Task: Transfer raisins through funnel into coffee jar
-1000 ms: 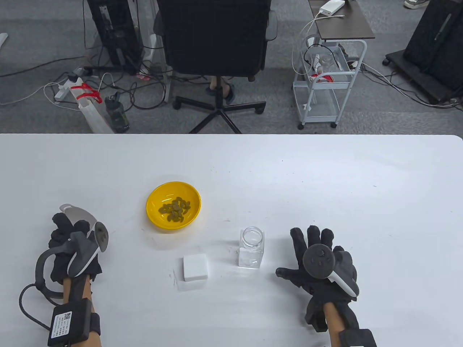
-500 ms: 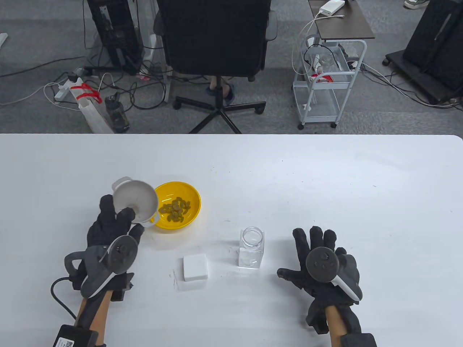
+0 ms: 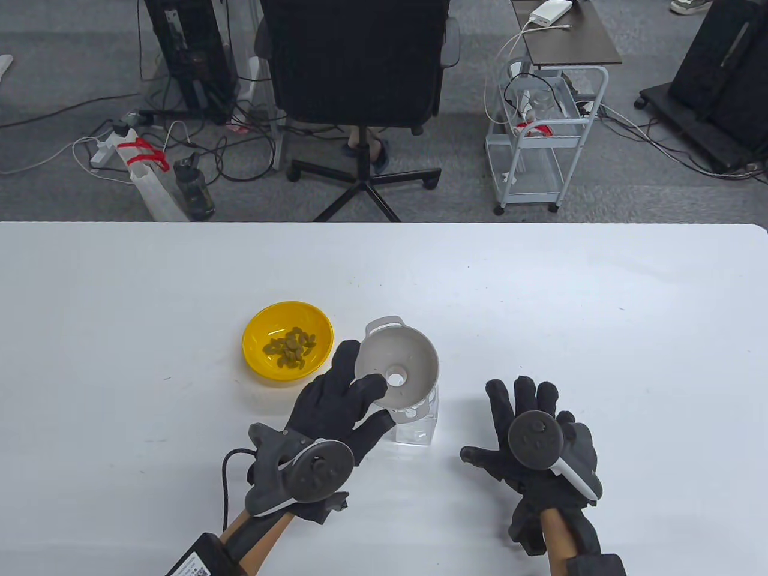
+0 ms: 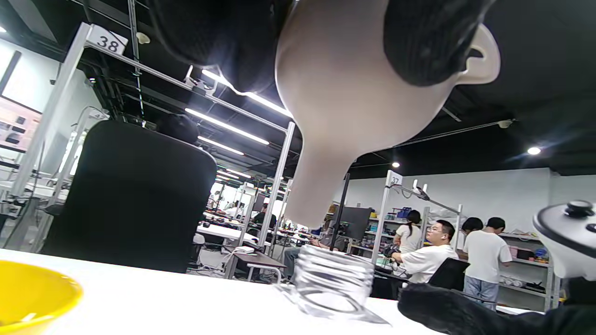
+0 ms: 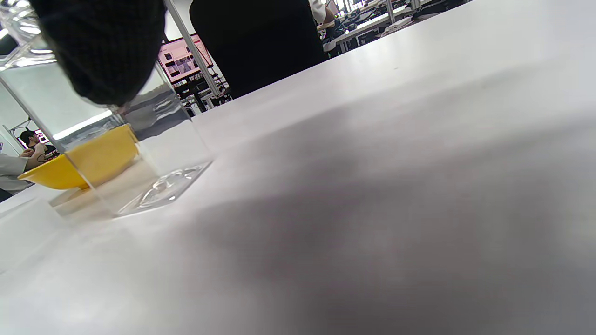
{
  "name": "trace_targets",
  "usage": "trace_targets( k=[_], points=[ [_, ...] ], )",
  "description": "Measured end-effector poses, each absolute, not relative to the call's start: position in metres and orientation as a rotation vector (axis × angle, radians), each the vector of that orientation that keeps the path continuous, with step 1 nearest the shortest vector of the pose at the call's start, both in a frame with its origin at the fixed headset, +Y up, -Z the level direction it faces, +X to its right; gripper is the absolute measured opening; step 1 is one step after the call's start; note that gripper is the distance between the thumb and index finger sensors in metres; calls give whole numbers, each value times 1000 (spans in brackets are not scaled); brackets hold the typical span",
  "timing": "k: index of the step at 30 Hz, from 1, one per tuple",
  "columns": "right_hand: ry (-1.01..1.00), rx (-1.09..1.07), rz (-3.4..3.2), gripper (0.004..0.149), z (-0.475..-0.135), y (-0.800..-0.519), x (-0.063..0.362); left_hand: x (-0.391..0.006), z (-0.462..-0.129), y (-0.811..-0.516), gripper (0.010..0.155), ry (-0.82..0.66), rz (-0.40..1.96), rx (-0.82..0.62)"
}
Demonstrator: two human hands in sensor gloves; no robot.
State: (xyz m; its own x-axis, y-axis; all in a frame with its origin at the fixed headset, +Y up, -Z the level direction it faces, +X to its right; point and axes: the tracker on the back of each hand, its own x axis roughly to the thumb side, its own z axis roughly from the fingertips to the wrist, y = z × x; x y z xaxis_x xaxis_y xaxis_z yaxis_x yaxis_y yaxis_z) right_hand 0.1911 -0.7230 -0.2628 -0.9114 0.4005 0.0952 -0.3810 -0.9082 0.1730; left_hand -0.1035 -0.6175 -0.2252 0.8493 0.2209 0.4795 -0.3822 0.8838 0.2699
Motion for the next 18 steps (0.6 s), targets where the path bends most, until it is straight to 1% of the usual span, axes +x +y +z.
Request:
trace_targets(
  k=[1, 5, 18],
  points=[
    [211, 181, 2724, 106, -263, -723, 191, -101, -226, -619, 51, -458, 325, 366],
    [209, 182, 2720, 106, -263, -723, 191, -92, -230, -626, 51, -468, 351, 330],
    [222, 177, 2717, 104, -263, -723, 192, -82, -239, -650, 51, -462, 349, 258]
  ],
)
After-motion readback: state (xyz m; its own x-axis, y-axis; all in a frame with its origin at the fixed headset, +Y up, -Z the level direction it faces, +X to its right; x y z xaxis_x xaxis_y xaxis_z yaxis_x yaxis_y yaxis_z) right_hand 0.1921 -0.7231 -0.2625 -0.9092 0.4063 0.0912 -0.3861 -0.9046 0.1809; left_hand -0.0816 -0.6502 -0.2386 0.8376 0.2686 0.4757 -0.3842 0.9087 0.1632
